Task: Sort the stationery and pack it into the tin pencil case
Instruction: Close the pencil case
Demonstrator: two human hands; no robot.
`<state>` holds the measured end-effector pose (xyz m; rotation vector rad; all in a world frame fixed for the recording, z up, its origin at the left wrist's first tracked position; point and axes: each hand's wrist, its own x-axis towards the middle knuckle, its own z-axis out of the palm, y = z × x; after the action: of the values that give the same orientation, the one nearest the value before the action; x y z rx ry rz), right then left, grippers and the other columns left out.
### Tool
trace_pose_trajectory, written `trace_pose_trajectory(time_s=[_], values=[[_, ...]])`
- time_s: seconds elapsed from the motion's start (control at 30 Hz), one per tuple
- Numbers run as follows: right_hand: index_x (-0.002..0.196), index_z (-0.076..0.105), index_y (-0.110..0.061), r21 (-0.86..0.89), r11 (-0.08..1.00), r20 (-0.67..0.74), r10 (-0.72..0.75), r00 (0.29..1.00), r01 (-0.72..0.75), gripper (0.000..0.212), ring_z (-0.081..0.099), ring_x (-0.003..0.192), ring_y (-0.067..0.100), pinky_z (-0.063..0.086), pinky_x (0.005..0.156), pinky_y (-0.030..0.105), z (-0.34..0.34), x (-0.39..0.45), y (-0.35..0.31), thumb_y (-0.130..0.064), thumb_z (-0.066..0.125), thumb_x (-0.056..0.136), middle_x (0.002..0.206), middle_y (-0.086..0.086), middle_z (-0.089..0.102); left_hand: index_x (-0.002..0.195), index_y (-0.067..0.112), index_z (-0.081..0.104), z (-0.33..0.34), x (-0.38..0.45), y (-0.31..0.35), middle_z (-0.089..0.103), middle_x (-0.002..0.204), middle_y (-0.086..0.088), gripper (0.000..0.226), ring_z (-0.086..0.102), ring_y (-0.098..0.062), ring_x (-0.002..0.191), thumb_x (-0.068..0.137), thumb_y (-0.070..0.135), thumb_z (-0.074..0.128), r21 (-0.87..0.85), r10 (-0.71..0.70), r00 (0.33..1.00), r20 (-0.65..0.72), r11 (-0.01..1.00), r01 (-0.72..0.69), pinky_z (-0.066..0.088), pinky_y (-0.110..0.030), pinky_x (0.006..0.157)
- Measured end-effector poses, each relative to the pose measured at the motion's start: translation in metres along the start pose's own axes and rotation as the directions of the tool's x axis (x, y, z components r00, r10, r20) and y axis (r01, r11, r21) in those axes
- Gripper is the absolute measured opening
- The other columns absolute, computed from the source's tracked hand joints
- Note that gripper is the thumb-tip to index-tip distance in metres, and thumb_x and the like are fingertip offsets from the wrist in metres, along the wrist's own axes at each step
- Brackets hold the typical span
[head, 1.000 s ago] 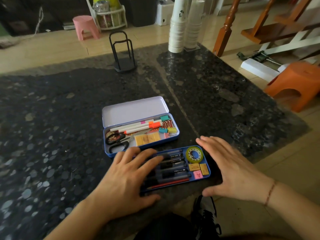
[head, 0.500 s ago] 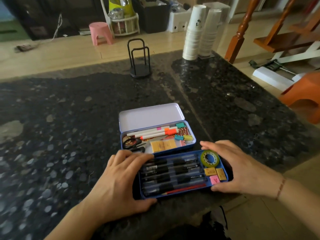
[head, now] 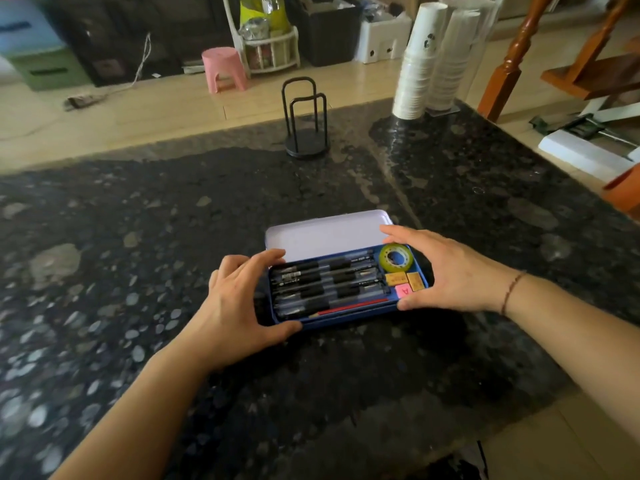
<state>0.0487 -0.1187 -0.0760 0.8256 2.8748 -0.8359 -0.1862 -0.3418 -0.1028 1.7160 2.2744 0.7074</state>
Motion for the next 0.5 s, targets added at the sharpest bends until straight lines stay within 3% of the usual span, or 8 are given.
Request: trace_pose_trajectory(time_s=[0.2,0.33,0.43,0.5], values=[[0.145,0.015,-0.05,0.05,0.998,0.053,0.036,0.998,-0.039,0.103,0.051,0.111,0.001,0.044,0.101,0.025,0.0042,-0.0036,0.0005,-0.042,0.083,0.068,0.139,-0.015,0.044,0.141,0.044,0.028,0.0015,-0.0029,-0.004,0.046,0.133,0.026,0.098,0.033,-0.004,0.122,0.056,0.074,0.066,-0.009,-0.028,0.999,0.017,1.0,0.028,0.025,-0.032,0.102],[0.146,0.015,-0.047,0.078,0.994,0.068,0.071,0.995,-0.076,0.098,0.052,0.108,0.002,0.045,0.096,0.021,0.0052,-0.0067,0.0006,-0.038,0.08,0.073,0.137,-0.015,0.045,0.142,0.047,0.026,0.0013,-0.0037,-0.002,0.035,0.127,0.043,0.105,0.024,0.004,0.12,0.054,0.069,0.077,-0.047,-0.091,0.995,0.044,0.995,0.093,0.02,-0.031,0.099],[0.148,0.015,-0.044,0.053,0.995,0.034,0.078,0.996,-0.08,0.098,0.044,0.111,0.002,0.041,0.101,0.025,0.0059,-0.009,-0.0035,-0.037,0.079,0.074,0.129,-0.018,0.043,0.144,0.047,0.024,-0.001,-0.0042,0.002,0.021,0.12,0.048,0.107,0.014,0.011,0.115,0.054,0.073,0.076,-0.031,-0.109,0.992,0.068,0.993,0.112,0.015,-0.029,0.099],[0.148,0.013,-0.043,-0.023,0.997,0.014,0.073,0.997,-0.073,0.097,0.034,0.114,0.003,0.037,0.104,0.029,0.0058,-0.0087,-0.0081,-0.04,0.077,0.075,0.124,-0.019,0.037,0.146,0.045,0.023,-0.0014,-0.0023,0.0046,0.02,0.118,0.045,0.105,0.012,0.009,0.115,0.06,0.064,0.079,0.002,-0.137,0.987,0.078,0.991,0.137,0.014,-0.029,0.099]])
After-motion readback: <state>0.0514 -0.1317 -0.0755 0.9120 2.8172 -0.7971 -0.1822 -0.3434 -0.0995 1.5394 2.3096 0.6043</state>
